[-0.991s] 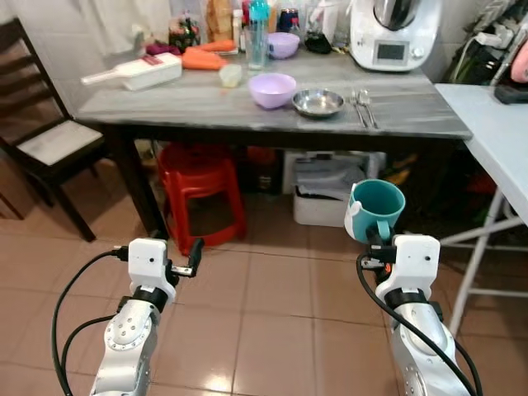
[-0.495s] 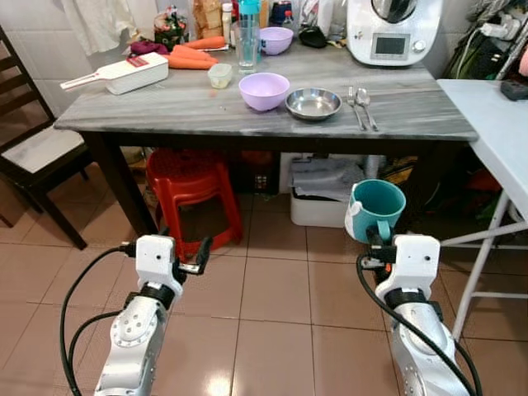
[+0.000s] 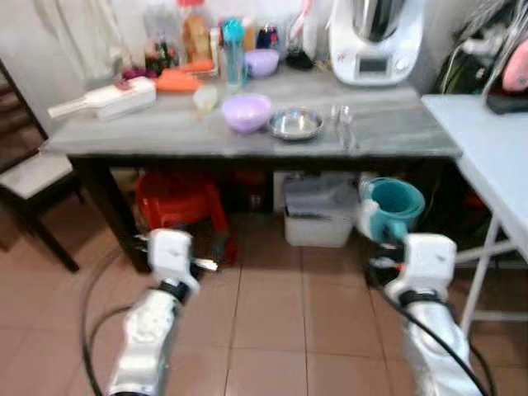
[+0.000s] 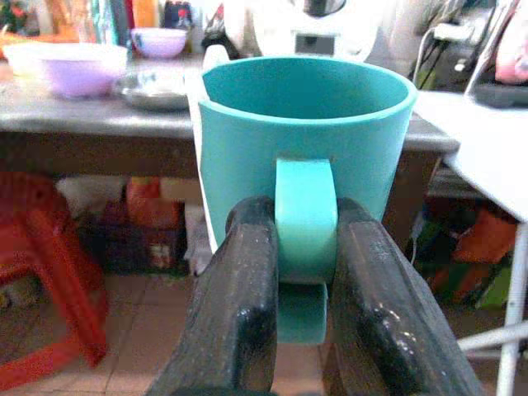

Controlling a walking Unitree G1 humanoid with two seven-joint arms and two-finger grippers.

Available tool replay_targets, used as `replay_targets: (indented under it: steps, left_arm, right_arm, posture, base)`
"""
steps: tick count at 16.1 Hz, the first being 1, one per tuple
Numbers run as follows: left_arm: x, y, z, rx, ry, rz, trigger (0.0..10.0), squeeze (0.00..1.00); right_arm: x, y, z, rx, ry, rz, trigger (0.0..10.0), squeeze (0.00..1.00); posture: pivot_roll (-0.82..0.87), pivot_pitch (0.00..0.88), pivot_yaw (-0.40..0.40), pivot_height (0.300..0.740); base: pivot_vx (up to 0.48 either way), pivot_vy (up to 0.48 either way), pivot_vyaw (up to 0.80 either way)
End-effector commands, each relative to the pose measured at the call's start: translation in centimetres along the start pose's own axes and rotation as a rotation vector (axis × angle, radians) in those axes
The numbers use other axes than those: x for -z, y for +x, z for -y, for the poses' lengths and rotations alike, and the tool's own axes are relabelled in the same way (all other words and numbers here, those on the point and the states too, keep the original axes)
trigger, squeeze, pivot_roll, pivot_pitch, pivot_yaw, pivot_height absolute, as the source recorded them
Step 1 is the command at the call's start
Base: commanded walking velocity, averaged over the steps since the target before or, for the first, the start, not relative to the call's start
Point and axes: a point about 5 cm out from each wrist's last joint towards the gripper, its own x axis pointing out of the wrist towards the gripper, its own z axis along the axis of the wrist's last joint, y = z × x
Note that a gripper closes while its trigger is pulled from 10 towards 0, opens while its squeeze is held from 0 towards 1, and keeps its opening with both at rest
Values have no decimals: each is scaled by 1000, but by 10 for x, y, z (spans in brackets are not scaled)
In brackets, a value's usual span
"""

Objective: Setting the table

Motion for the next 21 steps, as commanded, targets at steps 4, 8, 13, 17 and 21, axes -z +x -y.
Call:
replay_targets:
  steps: [4, 8, 13, 17, 21]
  left_arm:
    - [-3, -2, -13, -29, 21, 2, 10000, 0]
    - [-5, 1, -10, -16, 8, 6, 10000, 0]
    - [-7, 4, -4, 11, -6, 16, 10000, 0]
    - [-11, 5, -2, 11, -13, 30, 10000, 0]
    - [-20, 2, -8, -13, -11, 56, 10000, 0]
  right_arm:
    - [-9, 3, -11, -35, 9, 40, 10000, 0]
    - [-10, 4, -10, -35, 8, 47, 10000, 0]
    - [-11, 4, -10, -34, 11, 48, 10000, 0]
    - [-13, 5, -10, -35, 10, 60, 10000, 0]
    - [-28, 3, -7, -27, 2, 115, 10000, 0]
  posture:
    - [-77, 0, 8, 740]
    - [-79, 0, 7, 740]
    - [-81, 0, 8, 740]
    - [-79, 0, 5, 740]
    - [-81, 0, 5, 740]
  base:
    - [378, 0, 0]
    - [381, 0, 0]
    - [380, 0, 0]
    - [381, 0, 0]
    - [370, 0, 511]
